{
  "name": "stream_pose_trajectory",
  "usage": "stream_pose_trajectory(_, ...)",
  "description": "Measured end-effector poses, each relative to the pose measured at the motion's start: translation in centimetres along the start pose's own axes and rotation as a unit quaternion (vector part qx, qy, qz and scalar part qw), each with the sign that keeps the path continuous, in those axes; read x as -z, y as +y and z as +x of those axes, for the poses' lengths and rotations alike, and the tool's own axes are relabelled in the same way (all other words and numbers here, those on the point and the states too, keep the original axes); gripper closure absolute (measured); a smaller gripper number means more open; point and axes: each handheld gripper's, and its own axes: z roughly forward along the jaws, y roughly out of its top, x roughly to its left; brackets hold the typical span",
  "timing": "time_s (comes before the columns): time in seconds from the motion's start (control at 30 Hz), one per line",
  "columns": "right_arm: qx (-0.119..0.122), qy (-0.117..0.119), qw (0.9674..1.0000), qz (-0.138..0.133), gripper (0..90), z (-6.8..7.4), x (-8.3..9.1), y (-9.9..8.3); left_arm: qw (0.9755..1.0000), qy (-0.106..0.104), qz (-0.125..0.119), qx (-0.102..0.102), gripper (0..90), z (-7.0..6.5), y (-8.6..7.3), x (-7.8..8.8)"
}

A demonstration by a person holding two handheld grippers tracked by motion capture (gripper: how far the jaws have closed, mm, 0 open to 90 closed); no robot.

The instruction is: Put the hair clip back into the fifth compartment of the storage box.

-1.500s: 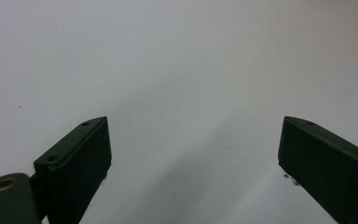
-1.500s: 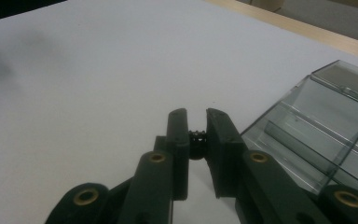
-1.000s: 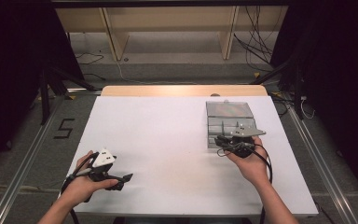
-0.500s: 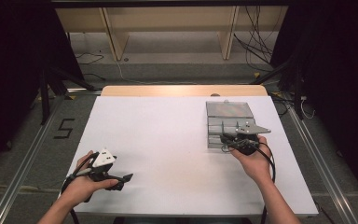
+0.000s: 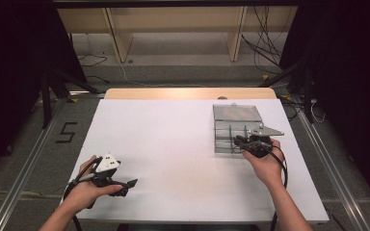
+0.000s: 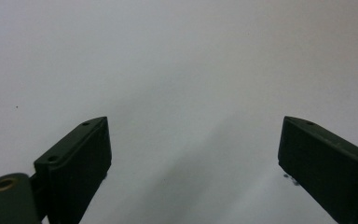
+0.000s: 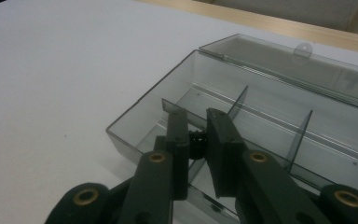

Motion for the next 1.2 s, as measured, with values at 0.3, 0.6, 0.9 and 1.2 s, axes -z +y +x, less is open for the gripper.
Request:
stream_pose_trajectory(0.3,-0.014,-0.017,0.9997,0.004,80.4,-0.6,-0.2,-0.1,1.0000,0.000,0.000,0.001,9.0,0.0,0.0,0.0)
stream_pose_trajectory(0.6,-0.023,-0.026,0.9993,0.011,80.4,-1.0,-0.2,-0.1,1.0000,0.001,-0.001,0.001,9.1,0.0,0.0,0.0)
stream_pose_trajectory(0.9,-0.031,-0.032,0.9987,0.025,80.3,-1.3,-0.6,-0.2,1.0000,0.000,0.001,0.000,9.1,0.1,0.0,0.0)
stream_pose_trajectory(1.2,-0.032,-0.033,0.9981,0.041,80.3,-1.5,-1.0,-0.2,1.0000,0.000,0.001,0.001,9.1,0.0,0.0,0.0)
